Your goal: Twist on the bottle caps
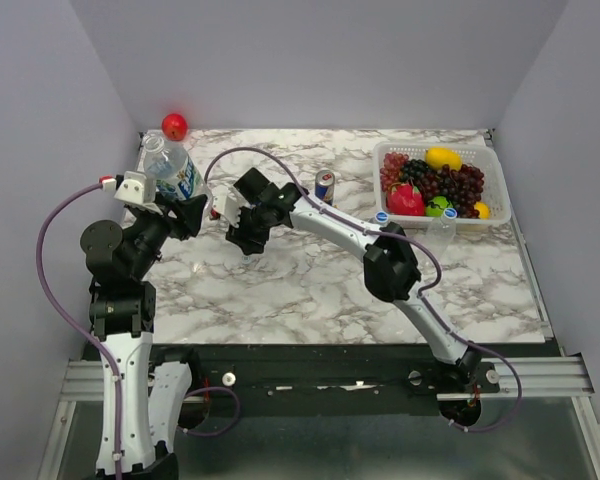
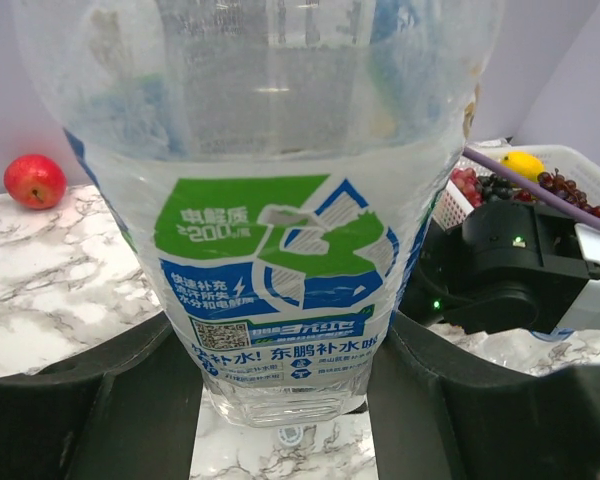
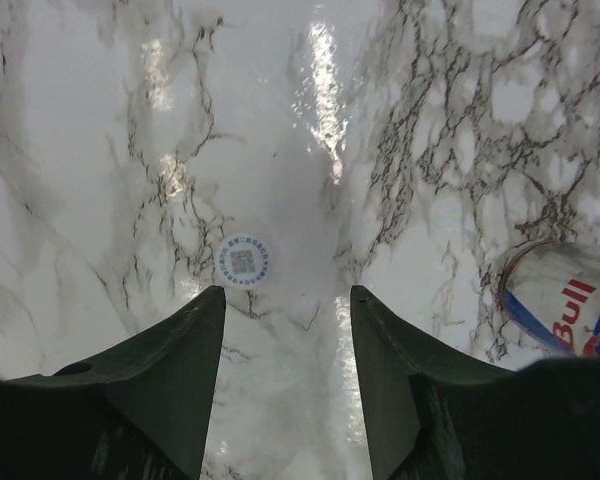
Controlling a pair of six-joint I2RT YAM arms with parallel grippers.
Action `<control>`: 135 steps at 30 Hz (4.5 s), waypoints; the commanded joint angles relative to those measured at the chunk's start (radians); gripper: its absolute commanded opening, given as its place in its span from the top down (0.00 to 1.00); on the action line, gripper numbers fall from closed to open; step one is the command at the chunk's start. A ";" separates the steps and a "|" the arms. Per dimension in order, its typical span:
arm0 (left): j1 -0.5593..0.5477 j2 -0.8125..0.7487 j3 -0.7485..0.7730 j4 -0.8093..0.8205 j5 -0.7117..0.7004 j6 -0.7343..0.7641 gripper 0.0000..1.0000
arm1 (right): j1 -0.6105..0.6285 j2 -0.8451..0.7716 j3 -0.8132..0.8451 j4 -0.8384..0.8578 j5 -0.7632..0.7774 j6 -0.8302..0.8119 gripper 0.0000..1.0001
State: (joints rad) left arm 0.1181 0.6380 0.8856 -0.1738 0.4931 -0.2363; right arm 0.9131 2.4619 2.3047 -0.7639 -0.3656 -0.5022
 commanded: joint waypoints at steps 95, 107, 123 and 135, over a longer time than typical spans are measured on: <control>-0.804 0.308 -0.128 -0.254 0.220 0.828 1.00 | 0.000 -1.169 -0.668 -0.350 -0.306 -0.513 0.67; -0.808 0.307 -0.091 -0.322 0.196 0.946 1.00 | 0.021 -1.137 -0.708 -0.264 -0.228 -0.504 0.67; -0.802 0.241 -0.161 -0.106 0.124 0.810 1.00 | 0.024 -1.140 -0.755 -0.238 -0.201 -0.414 0.67; -0.811 0.227 -0.157 0.092 -0.105 0.672 1.00 | -0.003 -0.937 -0.634 -0.187 0.206 0.371 0.83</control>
State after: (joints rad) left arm -0.6758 0.8864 0.6827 -0.3344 0.4427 0.5312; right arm 0.9306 1.3975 1.6382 -0.9249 -0.3859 -0.5079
